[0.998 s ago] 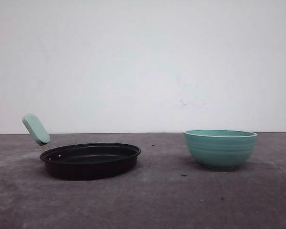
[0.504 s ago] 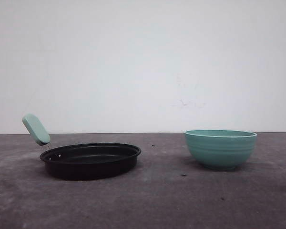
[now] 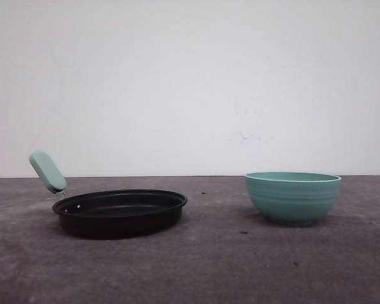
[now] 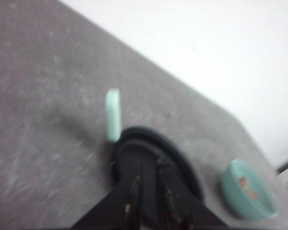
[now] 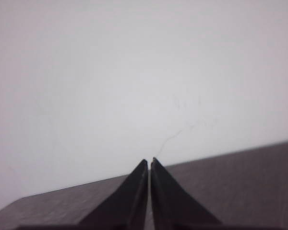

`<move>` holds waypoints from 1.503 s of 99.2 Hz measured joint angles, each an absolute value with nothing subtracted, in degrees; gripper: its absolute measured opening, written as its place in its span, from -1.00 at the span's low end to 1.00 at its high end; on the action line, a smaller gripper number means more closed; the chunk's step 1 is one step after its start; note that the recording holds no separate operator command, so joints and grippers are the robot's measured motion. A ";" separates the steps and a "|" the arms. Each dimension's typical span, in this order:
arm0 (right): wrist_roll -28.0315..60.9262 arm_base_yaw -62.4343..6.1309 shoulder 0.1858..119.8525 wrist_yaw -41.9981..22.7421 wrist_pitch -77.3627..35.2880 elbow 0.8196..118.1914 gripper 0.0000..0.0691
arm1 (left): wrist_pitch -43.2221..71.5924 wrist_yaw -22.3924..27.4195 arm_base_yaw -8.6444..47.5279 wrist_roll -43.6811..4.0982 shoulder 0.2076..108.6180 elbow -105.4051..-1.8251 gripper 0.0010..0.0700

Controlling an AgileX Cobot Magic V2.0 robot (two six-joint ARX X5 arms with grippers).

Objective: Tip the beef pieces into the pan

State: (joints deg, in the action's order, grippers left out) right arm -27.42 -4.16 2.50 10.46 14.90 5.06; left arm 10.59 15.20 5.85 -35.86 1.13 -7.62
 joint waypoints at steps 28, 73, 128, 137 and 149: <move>-25.19 -4.16 7.60 7.86 -4.69 24.56 -0.97 | 16.80 11.73 5.85 -29.50 15.31 -29.56 -0.96; -10.11 -4.16 36.38 7.73 -24.77 64.90 -0.97 | 25.82 14.41 6.85 -18.70 47.51 -68.38 -0.96; -8.16 -4.16 41.30 7.49 -27.51 71.24 0.98 | 29.76 14.79 7.42 -15.44 51.37 -74.30 0.91; -8.14 -4.16 41.76 7.49 -27.97 71.24 0.98 | 29.80 14.79 7.42 -15.51 51.42 -74.30 0.94; -8.12 -4.16 42.85 7.49 -30.79 71.24 0.98 | 29.93 14.79 7.62 -16.21 52.18 -74.30 0.91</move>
